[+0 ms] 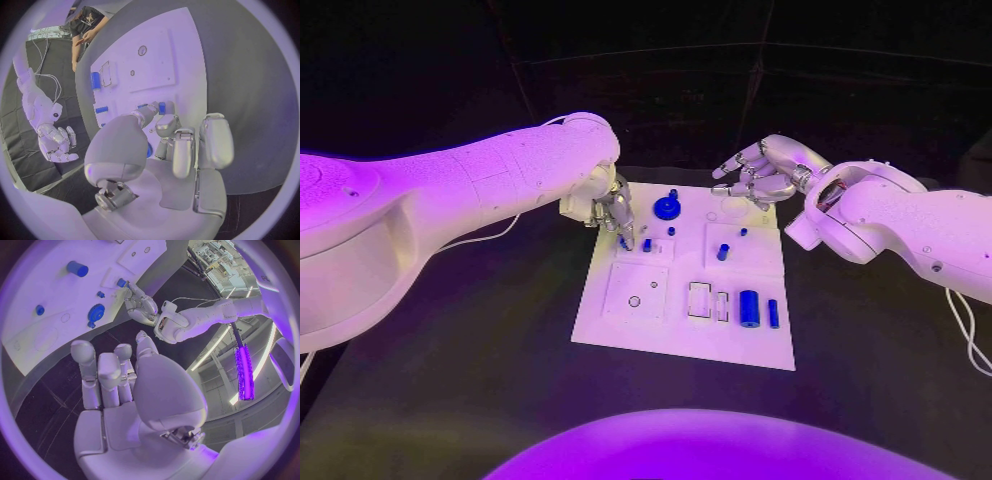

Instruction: Assemble the parts on the task board

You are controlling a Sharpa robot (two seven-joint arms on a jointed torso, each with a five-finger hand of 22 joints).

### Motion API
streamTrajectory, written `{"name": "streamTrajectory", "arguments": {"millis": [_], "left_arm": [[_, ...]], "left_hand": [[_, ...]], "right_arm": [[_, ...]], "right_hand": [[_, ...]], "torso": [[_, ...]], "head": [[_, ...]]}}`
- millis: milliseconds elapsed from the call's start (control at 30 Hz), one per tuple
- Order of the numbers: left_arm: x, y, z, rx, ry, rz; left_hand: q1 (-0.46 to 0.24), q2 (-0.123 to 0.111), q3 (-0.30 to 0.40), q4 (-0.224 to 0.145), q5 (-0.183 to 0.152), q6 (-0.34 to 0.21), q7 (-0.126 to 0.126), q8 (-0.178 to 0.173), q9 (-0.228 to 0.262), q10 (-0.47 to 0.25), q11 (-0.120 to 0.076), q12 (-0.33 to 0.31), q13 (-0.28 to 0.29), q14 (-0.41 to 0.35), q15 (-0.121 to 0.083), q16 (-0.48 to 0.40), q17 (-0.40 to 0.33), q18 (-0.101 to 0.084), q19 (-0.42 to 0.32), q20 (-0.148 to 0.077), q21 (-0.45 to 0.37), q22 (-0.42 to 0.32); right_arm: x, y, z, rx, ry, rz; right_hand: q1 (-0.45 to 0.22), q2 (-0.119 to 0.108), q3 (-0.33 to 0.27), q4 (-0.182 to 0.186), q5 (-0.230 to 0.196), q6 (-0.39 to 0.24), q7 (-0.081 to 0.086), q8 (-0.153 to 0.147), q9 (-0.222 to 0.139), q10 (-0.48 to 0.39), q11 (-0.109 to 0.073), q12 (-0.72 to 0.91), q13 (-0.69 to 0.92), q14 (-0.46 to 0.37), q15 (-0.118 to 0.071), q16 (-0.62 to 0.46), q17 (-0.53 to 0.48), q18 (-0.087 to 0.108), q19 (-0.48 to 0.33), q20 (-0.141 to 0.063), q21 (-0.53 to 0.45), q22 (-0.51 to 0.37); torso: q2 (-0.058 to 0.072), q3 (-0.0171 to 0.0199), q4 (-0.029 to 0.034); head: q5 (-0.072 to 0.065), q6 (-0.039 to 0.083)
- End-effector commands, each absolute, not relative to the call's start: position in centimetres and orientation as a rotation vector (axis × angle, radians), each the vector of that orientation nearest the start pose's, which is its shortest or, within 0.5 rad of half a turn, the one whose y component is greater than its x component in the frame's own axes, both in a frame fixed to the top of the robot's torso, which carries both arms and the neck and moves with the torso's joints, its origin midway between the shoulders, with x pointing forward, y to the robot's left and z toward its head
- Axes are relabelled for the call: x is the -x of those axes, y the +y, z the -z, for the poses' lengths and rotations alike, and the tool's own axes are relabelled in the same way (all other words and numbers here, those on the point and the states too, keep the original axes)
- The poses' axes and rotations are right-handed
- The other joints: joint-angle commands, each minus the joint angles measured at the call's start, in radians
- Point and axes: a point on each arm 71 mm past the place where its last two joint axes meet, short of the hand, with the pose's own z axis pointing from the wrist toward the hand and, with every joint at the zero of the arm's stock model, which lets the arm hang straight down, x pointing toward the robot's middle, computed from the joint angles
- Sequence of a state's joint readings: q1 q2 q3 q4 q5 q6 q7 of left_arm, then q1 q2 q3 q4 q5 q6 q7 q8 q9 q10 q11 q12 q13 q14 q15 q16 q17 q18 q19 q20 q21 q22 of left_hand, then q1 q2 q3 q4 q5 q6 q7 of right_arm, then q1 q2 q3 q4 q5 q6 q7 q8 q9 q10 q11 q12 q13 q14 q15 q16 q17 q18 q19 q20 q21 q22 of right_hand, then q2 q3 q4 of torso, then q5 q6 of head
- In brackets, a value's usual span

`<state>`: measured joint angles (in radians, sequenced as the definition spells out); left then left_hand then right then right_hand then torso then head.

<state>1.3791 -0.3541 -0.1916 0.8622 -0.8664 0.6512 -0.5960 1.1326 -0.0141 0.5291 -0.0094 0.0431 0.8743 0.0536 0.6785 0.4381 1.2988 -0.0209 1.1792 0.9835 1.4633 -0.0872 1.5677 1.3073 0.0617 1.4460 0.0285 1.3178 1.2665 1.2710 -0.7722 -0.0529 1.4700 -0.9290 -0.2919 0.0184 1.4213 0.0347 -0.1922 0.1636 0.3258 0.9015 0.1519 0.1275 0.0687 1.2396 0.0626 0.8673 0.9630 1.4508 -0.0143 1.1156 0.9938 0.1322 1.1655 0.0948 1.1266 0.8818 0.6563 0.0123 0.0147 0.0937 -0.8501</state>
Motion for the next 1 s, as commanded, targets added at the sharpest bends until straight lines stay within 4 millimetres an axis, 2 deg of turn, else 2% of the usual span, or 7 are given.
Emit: {"name": "streamTrajectory", "arguments": {"millis": [33, 200, 333, 1000], "left_arm": [[-56.72, 15.91, 21.62, 0.01, 2.73, 0.099], [-56.84, 16.05, 21.64, 0.015, 2.728, 0.088], [-56.88, 16.09, 21.67, 0.015, 2.729, 0.084], [-56.74, 15.54, 21.97, 0.006, 2.731, 0.099]], "left_hand": [[0.001, 0.008, 0.057, -0.061, 0.003, 0.006, -0.002, -0.004, 0.0, 0.005, -0.001, 0.003, -0.001, 0.107, 0.007, 0.003, 0.264, 0.01, 0.001, -0.002, 0.004, 0.001], [0.002, 0.009, 0.054, -0.063, 0.003, 0.008, -0.002, -0.006, -0.001, 0.005, -0.001, 0.003, -0.001, 0.107, 0.007, 0.003, 0.264, 0.01, 0.001, -0.002, 0.003, 0.001], [0.002, 0.009, 0.054, -0.063, 0.003, 0.008, -0.002, -0.006, -0.001, 0.005, -0.001, 0.003, -0.001, 0.107, 0.007, 0.003, 0.264, 0.01, 0.001, -0.002, 0.003, 0.001], [0.003, 0.009, 0.051, -0.066, 0.003, 0.01, -0.002, -0.008, -0.001, 0.007, -0.001, 0.004, 0.001, 0.107, 0.007, 0.003, 0.264, 0.009, 0.002, -0.002, 0.005, 0.002]], "right_arm": [[-50.53, -17.82, 15.89, -0.229, 1.721, -1.007], [-50.54, -17.82, 15.9, -0.23, 1.721, -1.006], [-50.54, -17.8, 15.9, -0.23, 1.721, -1.006], [-50.54, -17.72, 15.89, -0.228, 1.72, -1.008]], "right_hand": [[0.005, 0.004, 0.001, 0.005, 0.003, -0.008, 0.002, 0.004, 0.001, -0.009, 0.0, 0.003, -0.001, 0.007, 0.0, -0.007, 0.001, 0.009, -0.001, 0.001, -0.007, -0.001], [0.005, 0.004, 0.001, 0.005, 0.003, -0.008, 0.002, 0.004, 0.001, -0.009, 0.0, 0.003, -0.001, 0.007, 0.0, -0.007, 0.001, 0.009, -0.001, 0.001, -0.007, -0.001], [0.005, 0.004, 0.001, 0.005, 0.003, -0.008, 0.002, 0.004, 0.001, -0.009, 0.0, 0.003, -0.001, 0.007, 0.0, -0.007, 0.001, 0.009, -0.001, 0.001, -0.007, -0.001], [0.005, 0.004, 0.001, 0.005, 0.003, -0.008, 0.002, 0.004, 0.001, -0.009, 0.0, 0.003, -0.001, 0.007, 0.0, -0.007, 0.001, 0.009, -0.001, 0.001, -0.007, -0.001]], "torso": [[0.001, -0.0008, -0.003], [0.0, 0.0004, -0.0033], [0.001, -0.0005, -0.0002], [0.0, -0.0001, -0.0011]], "head": [[0.0, -0.001], [0.0, 0.0], [-0.002, -0.002], [-0.002, -0.004]]}}
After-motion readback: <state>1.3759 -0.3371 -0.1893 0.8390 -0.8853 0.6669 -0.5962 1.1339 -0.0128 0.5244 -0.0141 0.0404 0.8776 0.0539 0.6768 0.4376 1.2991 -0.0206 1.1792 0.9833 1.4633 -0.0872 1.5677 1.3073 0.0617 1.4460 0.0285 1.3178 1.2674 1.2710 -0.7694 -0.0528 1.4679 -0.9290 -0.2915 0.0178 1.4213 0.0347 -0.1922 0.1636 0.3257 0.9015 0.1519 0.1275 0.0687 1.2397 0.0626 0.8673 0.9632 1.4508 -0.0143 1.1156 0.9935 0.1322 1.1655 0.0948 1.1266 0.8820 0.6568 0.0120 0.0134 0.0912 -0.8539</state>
